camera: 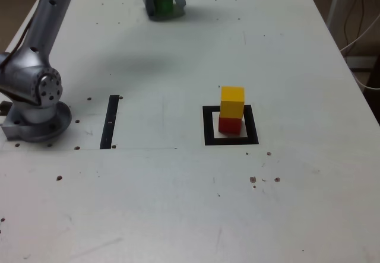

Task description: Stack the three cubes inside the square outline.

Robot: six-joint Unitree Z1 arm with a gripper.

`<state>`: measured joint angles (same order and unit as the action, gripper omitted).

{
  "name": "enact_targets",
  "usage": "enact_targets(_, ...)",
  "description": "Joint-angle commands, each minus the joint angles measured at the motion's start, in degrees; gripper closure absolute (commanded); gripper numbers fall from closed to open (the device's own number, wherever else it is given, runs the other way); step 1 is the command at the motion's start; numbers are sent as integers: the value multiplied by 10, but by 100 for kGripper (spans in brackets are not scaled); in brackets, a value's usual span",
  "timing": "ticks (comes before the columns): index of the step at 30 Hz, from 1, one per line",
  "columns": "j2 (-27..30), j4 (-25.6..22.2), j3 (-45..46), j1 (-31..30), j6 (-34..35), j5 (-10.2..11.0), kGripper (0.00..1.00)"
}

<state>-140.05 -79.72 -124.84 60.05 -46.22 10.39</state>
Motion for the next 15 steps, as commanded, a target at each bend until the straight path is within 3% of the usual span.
enact_targets(1,-3,0,0,1,3,-2,33)
enact_targets(7,-5,4,-5,2,13,-4,56)
enact_targets(15,-7,2,-10,2,20,-4,59)
